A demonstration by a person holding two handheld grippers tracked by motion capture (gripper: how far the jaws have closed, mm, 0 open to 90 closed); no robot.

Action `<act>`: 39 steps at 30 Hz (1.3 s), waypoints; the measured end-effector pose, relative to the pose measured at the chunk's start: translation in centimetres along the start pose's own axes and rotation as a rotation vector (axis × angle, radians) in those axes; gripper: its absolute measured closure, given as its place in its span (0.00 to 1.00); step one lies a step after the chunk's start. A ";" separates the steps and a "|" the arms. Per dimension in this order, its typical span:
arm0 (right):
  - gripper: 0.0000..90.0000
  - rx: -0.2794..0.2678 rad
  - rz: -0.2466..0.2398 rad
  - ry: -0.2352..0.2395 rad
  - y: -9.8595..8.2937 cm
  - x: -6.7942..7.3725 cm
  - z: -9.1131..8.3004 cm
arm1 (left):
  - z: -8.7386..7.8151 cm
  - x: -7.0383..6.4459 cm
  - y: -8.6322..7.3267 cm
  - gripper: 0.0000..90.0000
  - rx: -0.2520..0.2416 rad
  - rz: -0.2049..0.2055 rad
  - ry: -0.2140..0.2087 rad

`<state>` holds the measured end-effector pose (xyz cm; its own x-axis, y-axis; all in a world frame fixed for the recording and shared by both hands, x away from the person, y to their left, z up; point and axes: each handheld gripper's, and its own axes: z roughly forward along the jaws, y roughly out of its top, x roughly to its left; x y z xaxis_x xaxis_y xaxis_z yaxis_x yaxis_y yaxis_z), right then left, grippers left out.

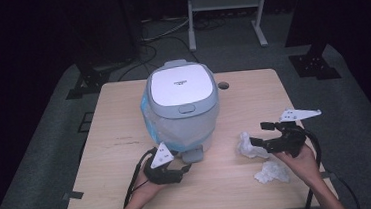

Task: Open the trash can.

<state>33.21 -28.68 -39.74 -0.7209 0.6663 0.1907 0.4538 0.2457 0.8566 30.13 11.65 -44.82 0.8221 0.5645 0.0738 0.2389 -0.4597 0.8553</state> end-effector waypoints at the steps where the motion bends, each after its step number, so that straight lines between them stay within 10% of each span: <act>1: 0.18 -0.004 0.005 -0.001 -0.1 -0.1 -0.1 | 0.2 0.0 0.1 0.39 0.003 0.004 0.002; 15: 0.18 -0.005 0.011 -0.006 -0.8 -0.2 -0.5 | 2.1 -0.2 0.4 0.64 0.022 0.001 0.025; 39: 0.18 -0.013 0.003 0.011 -1.0 0.0 -0.5 | 4.4 -2.1 0.9 0.79 0.029 -0.008 0.146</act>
<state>32.51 -29.30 -40.38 -0.7249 0.6596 0.1987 0.4493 0.2340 0.8622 30.95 7.01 -46.47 0.7367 0.6610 0.1427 0.2615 -0.4731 0.8413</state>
